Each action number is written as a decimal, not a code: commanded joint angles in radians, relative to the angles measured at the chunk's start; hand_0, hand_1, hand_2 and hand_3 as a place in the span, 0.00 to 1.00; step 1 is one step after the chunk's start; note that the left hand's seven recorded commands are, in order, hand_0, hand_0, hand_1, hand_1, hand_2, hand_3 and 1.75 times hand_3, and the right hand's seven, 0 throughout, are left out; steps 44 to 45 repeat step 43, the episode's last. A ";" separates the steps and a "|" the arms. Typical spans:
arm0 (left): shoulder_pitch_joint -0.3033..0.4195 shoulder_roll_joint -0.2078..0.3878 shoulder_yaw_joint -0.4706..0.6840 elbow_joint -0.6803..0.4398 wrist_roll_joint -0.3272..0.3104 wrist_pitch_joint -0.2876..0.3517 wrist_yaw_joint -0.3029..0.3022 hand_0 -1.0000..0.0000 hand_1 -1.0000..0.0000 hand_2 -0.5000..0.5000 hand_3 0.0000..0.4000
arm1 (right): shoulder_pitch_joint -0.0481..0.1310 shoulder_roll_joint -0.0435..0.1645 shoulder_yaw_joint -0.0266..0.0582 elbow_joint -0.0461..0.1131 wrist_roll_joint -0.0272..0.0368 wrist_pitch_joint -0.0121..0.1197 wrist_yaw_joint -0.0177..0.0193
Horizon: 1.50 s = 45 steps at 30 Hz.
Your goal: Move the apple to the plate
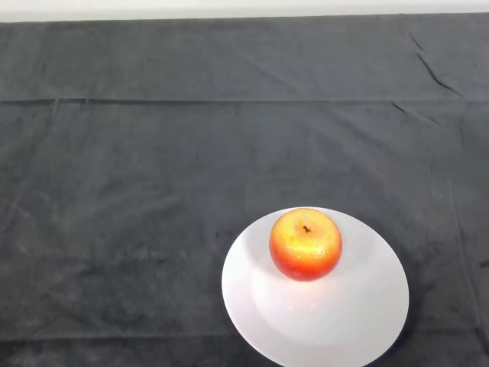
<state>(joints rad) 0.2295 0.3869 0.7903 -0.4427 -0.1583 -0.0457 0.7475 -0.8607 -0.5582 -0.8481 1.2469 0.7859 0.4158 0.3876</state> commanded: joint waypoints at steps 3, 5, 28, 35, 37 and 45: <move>0.041 -0.011 -0.007 0.013 -0.017 -0.009 0.003 1.00 1.00 0.50 0.00 | 0.034 -0.012 -0.0126 -0.035 0.0296 0.001 -0.0024; 0.043 -0.011 -0.006 0.011 -0.019 -0.008 0.003 1.00 1.00 0.50 0.00 | 0.034 -0.012 -0.0127 -0.035 0.0296 0.001 -0.0024; 0.045 -0.006 -0.012 0.018 -0.025 -0.014 0.007 1.00 1.00 0.50 0.00 | 0.034 -0.012 -0.0127 -0.035 0.0295 0.001 -0.0022; 0.041 -0.005 -0.019 0.019 -0.021 -0.013 0.012 1.00 1.00 0.50 0.00 | 0.034 -0.012 -0.0127 -0.035 0.0295 0.001 -0.0021; 0.042 -0.005 -0.018 0.020 -0.021 -0.014 0.011 1.00 1.00 0.50 0.00 | 0.034 -0.012 -0.0127 -0.035 0.0294 0.001 -0.0021; 0.044 -0.005 -0.018 0.024 -0.022 -0.017 0.011 1.00 1.00 0.50 0.00 | 0.034 -0.012 -0.0127 -0.035 0.0294 0.001 -0.0021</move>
